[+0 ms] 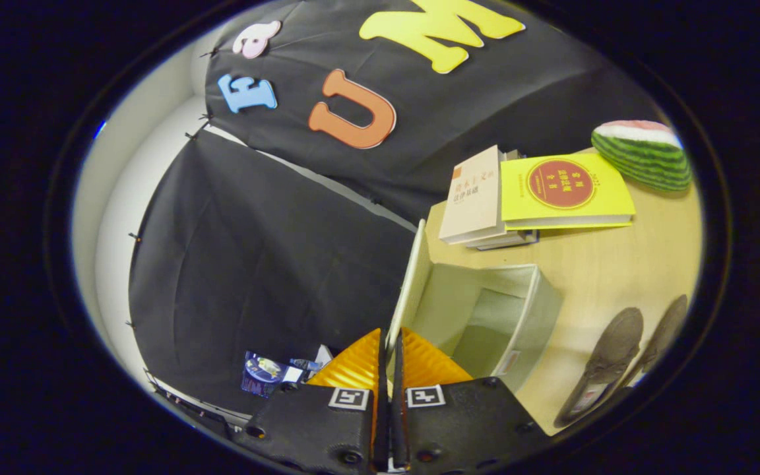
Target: Open the storage box then place both shoes into the box .Put the left shoe in first, then the right shoe, with the right side of both shoes facing outward in a uniform manner.
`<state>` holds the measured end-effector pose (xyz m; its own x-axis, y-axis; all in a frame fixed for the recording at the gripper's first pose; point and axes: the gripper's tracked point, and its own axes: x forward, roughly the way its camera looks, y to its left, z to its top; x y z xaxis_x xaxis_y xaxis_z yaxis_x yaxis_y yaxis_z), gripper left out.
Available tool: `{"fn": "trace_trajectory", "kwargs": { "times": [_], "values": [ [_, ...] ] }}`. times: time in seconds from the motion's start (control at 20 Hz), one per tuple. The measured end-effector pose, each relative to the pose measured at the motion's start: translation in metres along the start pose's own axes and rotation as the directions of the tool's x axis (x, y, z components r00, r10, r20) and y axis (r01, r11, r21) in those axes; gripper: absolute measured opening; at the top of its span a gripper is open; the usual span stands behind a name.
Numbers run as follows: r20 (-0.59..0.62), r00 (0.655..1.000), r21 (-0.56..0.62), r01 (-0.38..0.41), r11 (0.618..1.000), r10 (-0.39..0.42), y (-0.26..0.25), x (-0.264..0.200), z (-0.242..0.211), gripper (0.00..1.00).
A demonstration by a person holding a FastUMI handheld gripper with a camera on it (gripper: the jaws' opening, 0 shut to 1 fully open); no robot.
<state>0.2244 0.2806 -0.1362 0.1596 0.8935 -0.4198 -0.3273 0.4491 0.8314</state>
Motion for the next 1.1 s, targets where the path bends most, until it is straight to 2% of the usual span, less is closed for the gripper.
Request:
{"fn": "trace_trajectory", "kwargs": {
  "times": [0.1, 0.35, 0.9, 1.1],
  "values": [
    [0.028, 0.999, -0.012, 0.033, 0.999, -0.033, 0.011, 0.011, 0.006, 0.08],
    [-0.008, 1.0, -0.008, 0.013, 1.0, -0.013, 0.045, 0.057, -0.01, 0.09],
    [-0.017, 0.991, 0.037, -0.132, 0.991, 0.132, 0.103, 0.148, -0.029, 0.11],
    [-0.021, 0.979, 0.054, -0.202, 0.978, 0.204, 0.117, 0.177, -0.051, 0.11]
  ]
}}
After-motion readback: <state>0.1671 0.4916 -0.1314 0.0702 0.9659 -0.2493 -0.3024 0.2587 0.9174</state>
